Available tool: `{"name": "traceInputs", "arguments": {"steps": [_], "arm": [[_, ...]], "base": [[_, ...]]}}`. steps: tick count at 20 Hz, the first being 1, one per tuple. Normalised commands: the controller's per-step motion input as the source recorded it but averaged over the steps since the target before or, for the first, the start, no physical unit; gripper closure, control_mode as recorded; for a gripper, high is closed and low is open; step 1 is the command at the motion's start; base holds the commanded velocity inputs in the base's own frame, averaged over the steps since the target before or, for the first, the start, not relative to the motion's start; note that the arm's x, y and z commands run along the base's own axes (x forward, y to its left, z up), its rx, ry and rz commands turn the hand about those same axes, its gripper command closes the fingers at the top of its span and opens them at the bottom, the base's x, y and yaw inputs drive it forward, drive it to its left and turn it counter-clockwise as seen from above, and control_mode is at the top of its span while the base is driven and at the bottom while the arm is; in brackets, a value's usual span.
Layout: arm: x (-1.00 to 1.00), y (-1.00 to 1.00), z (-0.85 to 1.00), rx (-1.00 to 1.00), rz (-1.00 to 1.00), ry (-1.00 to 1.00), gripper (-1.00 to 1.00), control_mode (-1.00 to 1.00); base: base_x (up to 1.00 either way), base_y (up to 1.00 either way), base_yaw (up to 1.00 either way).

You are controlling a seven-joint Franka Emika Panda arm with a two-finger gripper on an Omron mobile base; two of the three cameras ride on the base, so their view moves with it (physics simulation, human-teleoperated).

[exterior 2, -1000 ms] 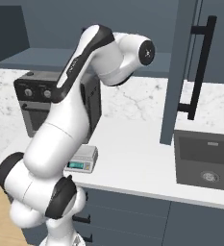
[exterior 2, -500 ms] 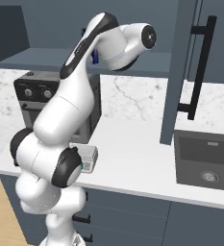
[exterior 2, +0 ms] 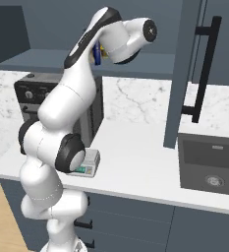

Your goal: Pick the cereal and place it on the digital scale for weighing, and close the cabinet.

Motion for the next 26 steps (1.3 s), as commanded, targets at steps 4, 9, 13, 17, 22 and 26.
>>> {"name": "traceInputs", "arguments": {"steps": [4, 9, 13, 17, 22, 26], "arm": [[0.23, 0.38, 0.00, -0.04, 0.00, 0.00, -1.00, -1.00], [0.12, 0.46, 0.00, -0.06, 0.00, 0.01, -1.00, -1.00], [0.43, 0.03, 0.00, -0.01, 0.04, 0.10, -1.00, -1.00], [0.32, 0.12, -0.03, 0.00, 0.00, 0.00, -1.00, -1.00], [0.10, 0.31, -0.07, 0.00, 0.00, -0.02, -1.00, -1.00], [0.14, 0.34, -0.10, -0.02, 0.00, 0.00, -1.00, -1.00]], "base": [[0.00, 0.00, 0.00], [0.00, 0.00, 0.00], [0.00, 0.00, 0.00], [0.00, 0.00, 0.00], [0.00, 0.00, 0.00], [0.00, 0.00, 0.00]]}}
